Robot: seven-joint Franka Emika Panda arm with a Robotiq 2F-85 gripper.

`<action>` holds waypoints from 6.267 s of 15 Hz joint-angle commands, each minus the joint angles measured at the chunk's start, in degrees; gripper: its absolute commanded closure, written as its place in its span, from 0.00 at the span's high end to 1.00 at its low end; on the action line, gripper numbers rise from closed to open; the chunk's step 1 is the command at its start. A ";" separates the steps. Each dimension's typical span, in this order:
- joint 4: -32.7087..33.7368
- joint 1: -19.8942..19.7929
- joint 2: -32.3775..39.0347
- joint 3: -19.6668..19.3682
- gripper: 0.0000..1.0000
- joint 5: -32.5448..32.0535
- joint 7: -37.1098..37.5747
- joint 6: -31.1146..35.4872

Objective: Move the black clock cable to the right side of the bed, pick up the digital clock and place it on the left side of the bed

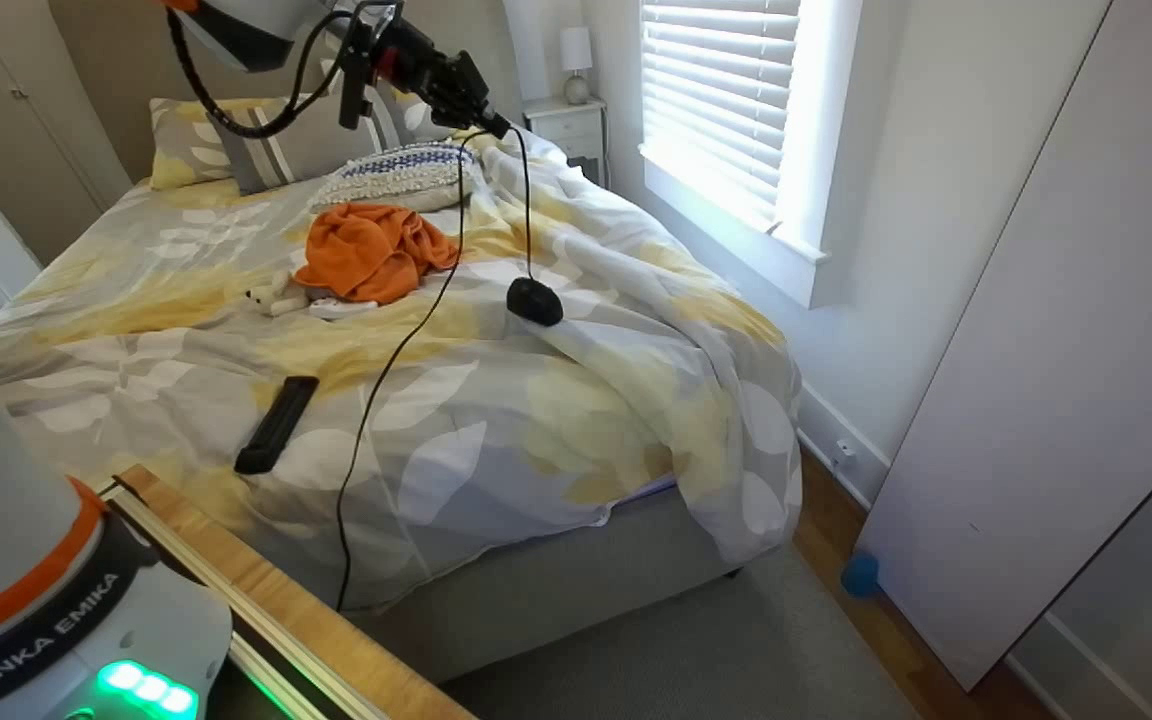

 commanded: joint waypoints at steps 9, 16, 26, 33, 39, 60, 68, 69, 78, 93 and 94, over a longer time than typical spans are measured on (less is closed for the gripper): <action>-14.30 -1.50 -14.20 5.81 0.01 8.15 -11.75 -1.26; -17.72 -1.91 -17.88 7.35 0.01 11.02 -16.98 -2.98; -12.49 -1.49 -3.00 7.49 0.01 10.82 -18.79 -3.73; -2.28 0.37 7.87 5.90 0.01 1.29 -10.34 9.10; 4.65 0.26 15.53 3.61 0.01 -13.18 3.85 26.19; 4.58 -2.14 20.45 5.34 0.95 7.79 -11.50 29.12; 3.45 -2.42 17.01 2.13 1.00 15.51 -23.38 23.89; 2.78 -3.45 16.77 2.45 1.00 18.03 -25.67 25.05; -5.67 -9.67 14.55 1.45 1.00 43.77 -54.12 31.51; -7.89 -7.00 18.58 -5.18 1.00 51.91 -44.33 41.41; -6.96 -8.30 19.26 -3.64 1.00 56.03 -44.43 39.59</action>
